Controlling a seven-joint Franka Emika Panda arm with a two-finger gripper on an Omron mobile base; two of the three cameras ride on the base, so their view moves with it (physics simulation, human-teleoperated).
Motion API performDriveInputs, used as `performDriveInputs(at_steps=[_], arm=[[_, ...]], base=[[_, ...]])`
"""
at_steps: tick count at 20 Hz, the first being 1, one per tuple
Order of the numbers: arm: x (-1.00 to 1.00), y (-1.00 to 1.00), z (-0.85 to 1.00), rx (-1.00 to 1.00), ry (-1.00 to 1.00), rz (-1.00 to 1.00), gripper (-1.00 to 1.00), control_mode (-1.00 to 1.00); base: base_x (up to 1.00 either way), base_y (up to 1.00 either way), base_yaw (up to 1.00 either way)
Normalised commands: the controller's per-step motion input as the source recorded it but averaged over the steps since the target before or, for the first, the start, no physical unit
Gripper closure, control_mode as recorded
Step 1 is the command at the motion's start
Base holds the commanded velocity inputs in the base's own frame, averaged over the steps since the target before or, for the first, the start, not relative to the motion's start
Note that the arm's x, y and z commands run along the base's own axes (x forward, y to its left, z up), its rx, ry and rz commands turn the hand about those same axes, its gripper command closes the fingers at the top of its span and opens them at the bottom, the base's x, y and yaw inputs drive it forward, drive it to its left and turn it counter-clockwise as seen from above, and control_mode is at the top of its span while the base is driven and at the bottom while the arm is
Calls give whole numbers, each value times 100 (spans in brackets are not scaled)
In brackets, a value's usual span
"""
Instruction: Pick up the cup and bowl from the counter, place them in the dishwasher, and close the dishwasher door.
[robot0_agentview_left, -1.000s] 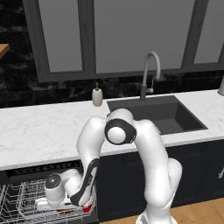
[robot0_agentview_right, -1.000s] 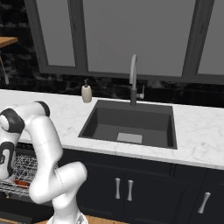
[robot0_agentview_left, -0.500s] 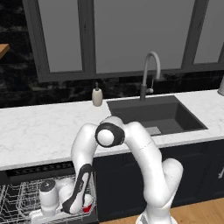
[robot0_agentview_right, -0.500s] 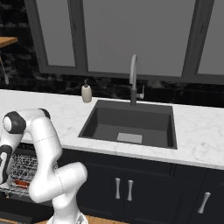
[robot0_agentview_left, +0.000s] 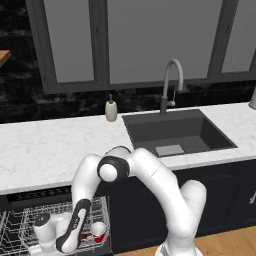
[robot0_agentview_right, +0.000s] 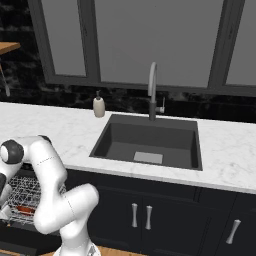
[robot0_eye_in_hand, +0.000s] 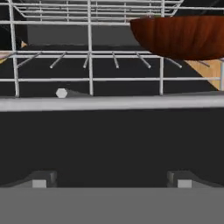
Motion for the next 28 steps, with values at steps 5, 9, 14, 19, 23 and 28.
performDriveInputs(at_steps=[5,9,14,19,23,28], arm=[[45,-1,-71,0,-8,-10,-100,-100],[74,-16,-64,0,-19,-8,-100,-100],[98,-14,-36,0,-22,-6,-100,-100],[100,-3,16,0,2,-1,-100,-100],[60,17,16,-5,12,-10,-100,-100],[-34,12,50,-4,0,3,-100,-100]], base=[[0,0,0],[0,0,0],[0,0,0],[0,0,0],[0,0,0],[0,0,0]])
